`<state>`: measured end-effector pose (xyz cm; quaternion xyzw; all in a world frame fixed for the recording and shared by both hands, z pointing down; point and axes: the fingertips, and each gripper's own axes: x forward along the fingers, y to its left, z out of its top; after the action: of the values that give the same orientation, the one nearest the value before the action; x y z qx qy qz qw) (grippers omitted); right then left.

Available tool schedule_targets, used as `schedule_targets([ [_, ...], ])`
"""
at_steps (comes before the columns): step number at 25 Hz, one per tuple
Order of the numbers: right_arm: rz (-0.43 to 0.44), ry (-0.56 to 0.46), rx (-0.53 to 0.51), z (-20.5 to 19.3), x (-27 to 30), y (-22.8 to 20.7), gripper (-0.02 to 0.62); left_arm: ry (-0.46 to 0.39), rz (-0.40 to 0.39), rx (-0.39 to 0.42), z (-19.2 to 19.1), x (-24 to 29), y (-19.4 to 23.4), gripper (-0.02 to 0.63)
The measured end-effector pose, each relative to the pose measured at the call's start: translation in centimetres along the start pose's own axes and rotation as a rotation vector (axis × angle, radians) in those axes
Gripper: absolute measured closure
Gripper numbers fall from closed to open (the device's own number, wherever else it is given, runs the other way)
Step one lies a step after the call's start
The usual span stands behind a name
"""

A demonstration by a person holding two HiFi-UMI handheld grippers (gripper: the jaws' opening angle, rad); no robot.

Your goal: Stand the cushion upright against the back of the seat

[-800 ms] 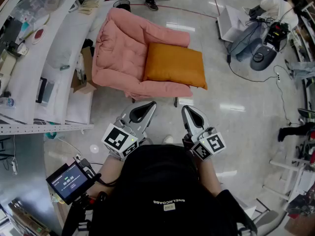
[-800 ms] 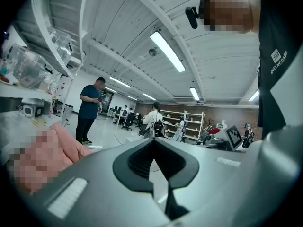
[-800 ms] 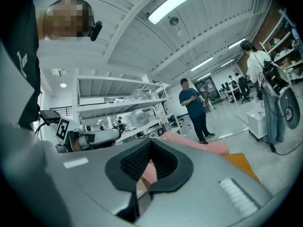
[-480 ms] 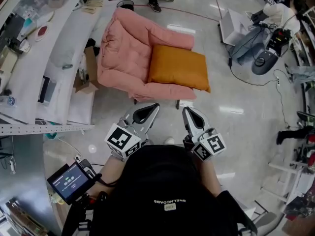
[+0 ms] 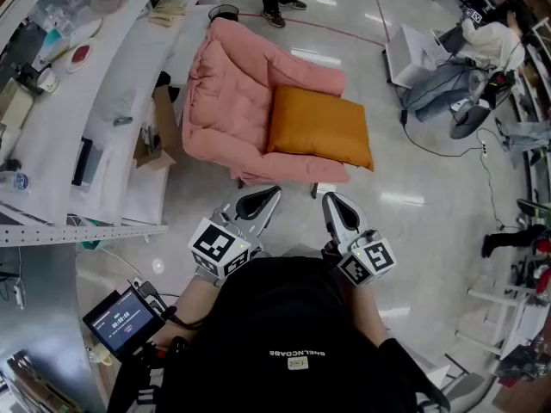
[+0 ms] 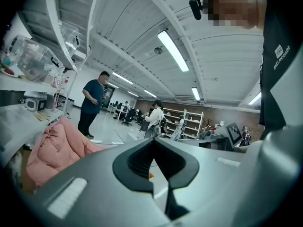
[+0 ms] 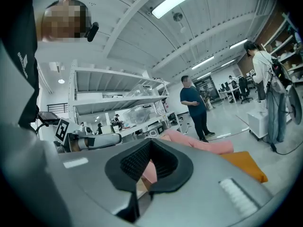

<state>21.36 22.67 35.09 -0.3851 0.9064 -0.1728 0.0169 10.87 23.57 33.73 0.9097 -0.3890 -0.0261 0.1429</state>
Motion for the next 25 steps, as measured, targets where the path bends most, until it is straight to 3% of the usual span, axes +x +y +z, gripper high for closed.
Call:
schedule_targets([
  [10,-0.024,0.019,0.042,-1.4,2.3,-1.7,0.592,0.054,0.085,-0.044,-1.8,-0.2,4.1,0.586],
  [25,0.098,0.119,0.091,-2.3,11.9,-9.3,0.591,0.104,0.274,-0.086,-2.5,3.9,12.7,0.586],
])
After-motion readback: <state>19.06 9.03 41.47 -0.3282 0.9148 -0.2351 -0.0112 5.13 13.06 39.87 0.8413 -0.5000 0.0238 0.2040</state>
